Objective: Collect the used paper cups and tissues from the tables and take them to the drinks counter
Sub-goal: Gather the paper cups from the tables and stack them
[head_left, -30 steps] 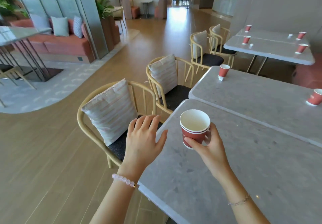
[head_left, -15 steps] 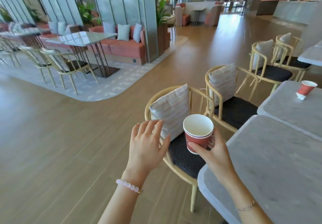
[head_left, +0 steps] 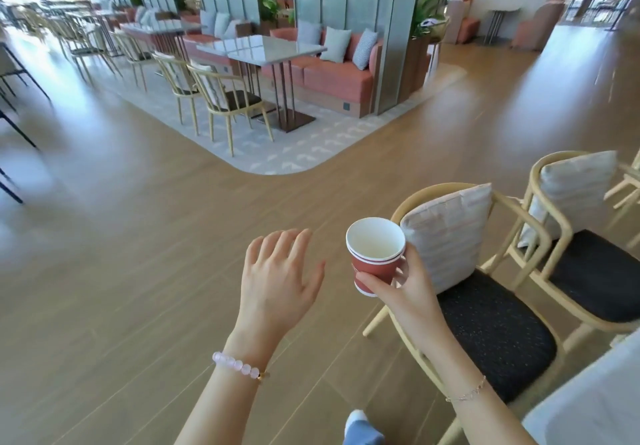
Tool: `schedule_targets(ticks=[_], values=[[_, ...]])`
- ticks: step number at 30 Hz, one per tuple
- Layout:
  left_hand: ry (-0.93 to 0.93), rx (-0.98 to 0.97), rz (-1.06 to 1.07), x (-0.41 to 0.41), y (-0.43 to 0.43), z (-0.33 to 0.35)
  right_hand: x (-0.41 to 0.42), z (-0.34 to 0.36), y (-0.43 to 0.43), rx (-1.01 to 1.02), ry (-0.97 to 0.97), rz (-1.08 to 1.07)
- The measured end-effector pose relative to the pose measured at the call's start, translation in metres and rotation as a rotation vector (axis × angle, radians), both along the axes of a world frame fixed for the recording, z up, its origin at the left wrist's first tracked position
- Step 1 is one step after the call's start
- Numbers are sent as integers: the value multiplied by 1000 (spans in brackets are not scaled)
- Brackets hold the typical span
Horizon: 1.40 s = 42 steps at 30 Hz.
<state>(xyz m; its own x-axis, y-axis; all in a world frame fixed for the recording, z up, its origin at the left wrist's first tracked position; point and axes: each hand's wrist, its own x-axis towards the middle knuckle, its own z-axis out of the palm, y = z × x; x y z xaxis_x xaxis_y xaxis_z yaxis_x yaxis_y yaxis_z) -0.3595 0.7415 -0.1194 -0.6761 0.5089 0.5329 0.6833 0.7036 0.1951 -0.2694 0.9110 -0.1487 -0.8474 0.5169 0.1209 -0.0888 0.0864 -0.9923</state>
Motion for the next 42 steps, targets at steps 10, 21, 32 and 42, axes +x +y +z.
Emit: schedule_targets(ticks=[10,21,32,42], values=[[-1,-2,107,-138,1,-13,-169,-11,12,-3,-8,100],[13,-48,40,-325,61,0,-339,-1,72,-22,26,38],[-7,-52,-199,-465,162,-12,-439,-12,149,-10,6,-165],[-8,-73,-532,-616,304,-3,-538,-4,243,-25,28,-535]])
